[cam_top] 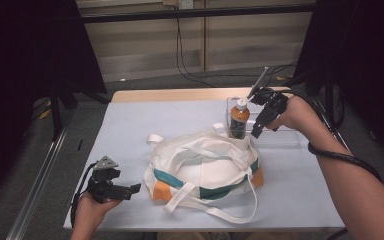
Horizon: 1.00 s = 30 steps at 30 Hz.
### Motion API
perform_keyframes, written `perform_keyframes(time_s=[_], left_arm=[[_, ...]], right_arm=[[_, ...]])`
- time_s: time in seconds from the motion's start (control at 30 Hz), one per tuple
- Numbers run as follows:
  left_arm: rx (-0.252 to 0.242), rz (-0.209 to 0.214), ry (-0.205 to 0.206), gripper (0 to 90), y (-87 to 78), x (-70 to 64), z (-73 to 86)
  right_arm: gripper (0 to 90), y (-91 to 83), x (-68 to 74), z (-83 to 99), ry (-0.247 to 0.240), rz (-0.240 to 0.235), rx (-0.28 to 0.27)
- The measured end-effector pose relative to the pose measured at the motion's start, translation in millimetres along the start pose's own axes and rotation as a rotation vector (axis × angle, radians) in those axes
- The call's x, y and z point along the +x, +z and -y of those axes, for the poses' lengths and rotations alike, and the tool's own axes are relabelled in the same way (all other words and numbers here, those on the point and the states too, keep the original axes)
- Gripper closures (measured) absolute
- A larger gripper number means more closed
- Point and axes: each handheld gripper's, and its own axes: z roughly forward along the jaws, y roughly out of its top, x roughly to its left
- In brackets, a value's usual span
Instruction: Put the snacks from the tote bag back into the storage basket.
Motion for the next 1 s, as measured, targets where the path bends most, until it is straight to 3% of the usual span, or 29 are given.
perform_keyframes(time_s=[0.1, 0.13, 0.2, 1.0], left_arm=[[0.000, 0.003, -0.004, 4.8, 0.0, -0.1, 0.1], [0.020, 0.000, 0.026, 4.8, -1.3, 1.7, -0.4], [0.007, 0.000, 0.002, 4.8, -0.4, -0.1, -0.3], [0.008, -0.001, 0.005, 4.8, 0.2, -1.0, -0.2]], right_arm=[[11.2, 0.0, -0.1, 4.5, 0.000, -0.001, -0.002], [11.2, 0.7, 0.2, 6.0, 0.002, -0.006, -0.008], [11.2, 1.3, 0.7, 8.5, 0.000, -0.003, -0.003], [10.8, 8.9, 11.4, 28.9, -0.047, -0.028, -0.007]])
